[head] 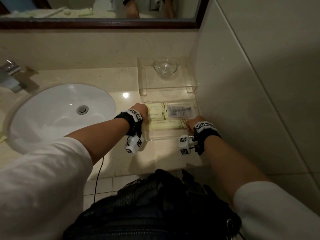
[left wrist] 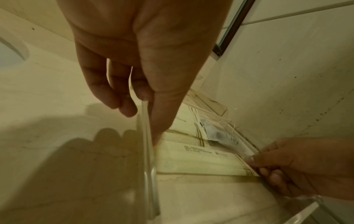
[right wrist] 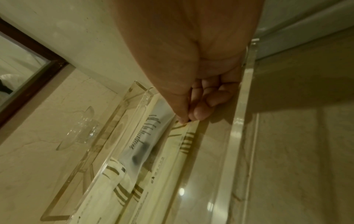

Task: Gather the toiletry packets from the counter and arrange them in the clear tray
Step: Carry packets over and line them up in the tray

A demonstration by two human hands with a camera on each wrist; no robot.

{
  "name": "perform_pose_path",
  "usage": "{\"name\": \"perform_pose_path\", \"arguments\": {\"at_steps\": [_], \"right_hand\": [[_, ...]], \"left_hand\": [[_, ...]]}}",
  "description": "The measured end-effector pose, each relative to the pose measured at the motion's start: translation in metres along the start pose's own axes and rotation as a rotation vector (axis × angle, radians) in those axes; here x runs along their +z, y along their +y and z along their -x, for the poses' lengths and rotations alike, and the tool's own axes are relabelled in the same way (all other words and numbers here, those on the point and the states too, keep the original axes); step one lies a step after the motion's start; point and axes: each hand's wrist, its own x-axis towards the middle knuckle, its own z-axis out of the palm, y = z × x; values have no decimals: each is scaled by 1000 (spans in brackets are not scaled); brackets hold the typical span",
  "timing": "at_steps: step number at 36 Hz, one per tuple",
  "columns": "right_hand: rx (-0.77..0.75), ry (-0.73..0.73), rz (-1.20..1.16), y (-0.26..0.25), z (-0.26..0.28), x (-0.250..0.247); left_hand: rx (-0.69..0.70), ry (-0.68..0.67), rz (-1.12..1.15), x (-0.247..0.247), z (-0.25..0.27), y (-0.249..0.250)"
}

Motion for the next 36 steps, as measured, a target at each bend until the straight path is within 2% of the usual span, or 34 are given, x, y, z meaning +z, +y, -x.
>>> {"name": "perform_pose_path", "arguments": {"at_steps": [3, 6, 10, 14, 19, 21, 24, 30, 36], "right_hand": [[-12, 47, 117, 5, 1, 1], [-20, 60, 104, 7, -1, 3], [-8, 7, 29, 1, 6, 3], [-3, 59, 93, 7, -3, 4], [42, 10, 69, 30, -60, 6], [86, 14, 44, 22, -43, 3], [15, 31, 32, -4, 3, -3], [-126, 165, 41, -28, 11, 11], [-325, 225, -25, -66, 39, 52]], "left_hand": [[14, 4, -18, -1, 1, 1], [25, 1, -29, -2, 2, 1], [33, 3, -31, -1, 3, 1], [31, 1, 7, -1, 4, -1], [31, 26, 181, 1, 4, -10], [31, 60, 308, 1, 6, -15], [51, 62, 474, 2, 10, -22], [63, 116, 839, -3, 24, -42], [30, 150, 997, -12, 49, -77]]}}
